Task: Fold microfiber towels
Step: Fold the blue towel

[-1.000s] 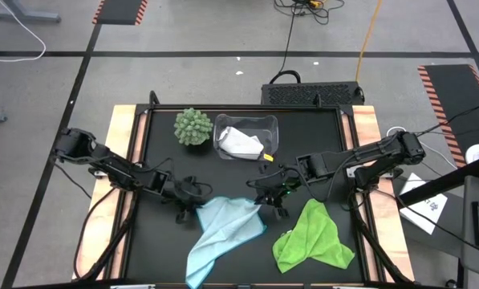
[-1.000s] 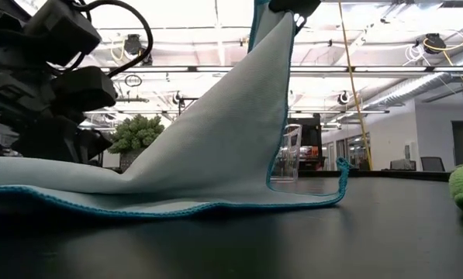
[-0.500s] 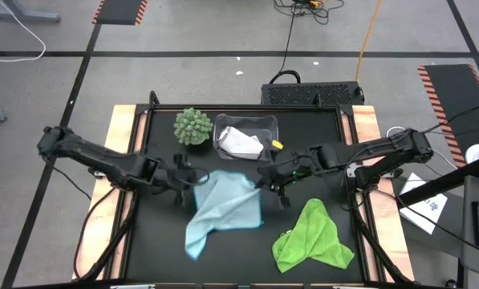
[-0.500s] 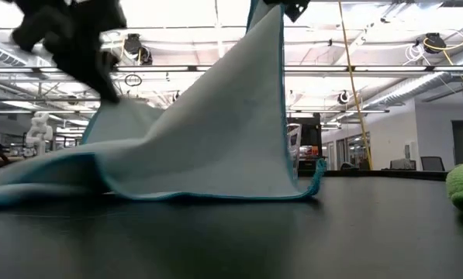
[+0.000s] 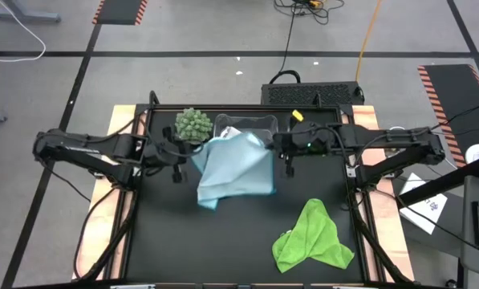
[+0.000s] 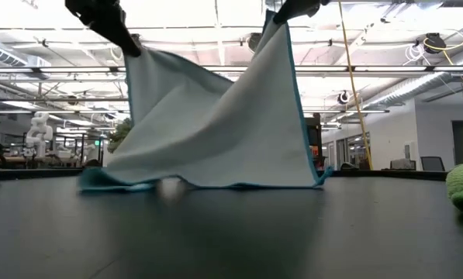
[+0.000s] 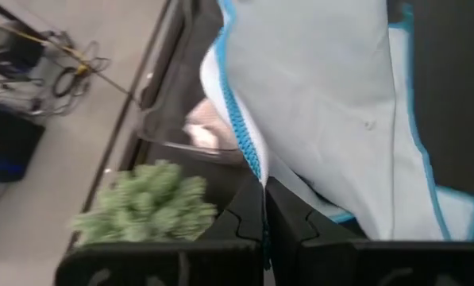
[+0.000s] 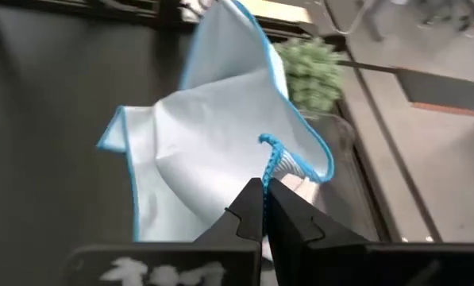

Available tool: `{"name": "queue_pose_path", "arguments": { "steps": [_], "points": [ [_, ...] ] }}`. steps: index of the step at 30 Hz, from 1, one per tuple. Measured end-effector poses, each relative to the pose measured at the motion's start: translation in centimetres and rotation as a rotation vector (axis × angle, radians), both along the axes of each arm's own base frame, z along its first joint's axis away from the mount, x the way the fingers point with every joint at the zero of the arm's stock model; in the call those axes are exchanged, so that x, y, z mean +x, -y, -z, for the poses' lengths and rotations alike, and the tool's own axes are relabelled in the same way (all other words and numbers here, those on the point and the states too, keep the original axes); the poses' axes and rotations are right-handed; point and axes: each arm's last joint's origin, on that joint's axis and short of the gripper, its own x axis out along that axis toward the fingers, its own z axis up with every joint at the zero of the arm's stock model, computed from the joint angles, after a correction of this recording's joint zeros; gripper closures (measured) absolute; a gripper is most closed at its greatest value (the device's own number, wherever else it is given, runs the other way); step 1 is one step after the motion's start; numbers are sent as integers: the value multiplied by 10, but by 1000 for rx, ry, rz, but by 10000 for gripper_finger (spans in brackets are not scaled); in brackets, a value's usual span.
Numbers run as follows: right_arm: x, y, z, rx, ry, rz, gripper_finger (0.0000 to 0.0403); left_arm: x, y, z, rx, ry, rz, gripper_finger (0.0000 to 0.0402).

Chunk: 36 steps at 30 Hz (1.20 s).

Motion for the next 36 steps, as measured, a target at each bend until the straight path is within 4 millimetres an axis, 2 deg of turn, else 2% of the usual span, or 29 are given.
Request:
{"name": "queue_pose_path", "arguments": {
  "steps": [14, 22, 28, 36],
  "points": [
    [-23, 5, -21, -75, 83, 62, 403, -30, -17, -71, 60, -31, -96, 401],
    [-42, 8, -40, -141, 175, 111, 403, -47, -21, -98, 64, -11, -139, 401],
    [-53, 7, -45, -139, 195, 113, 403, -52, -21, -103, 48, -34, -133, 401],
    [-50, 6, -41, -117, 170, 103, 403, -52, -19, -101, 29, -62, -129, 401]
  ]
}}
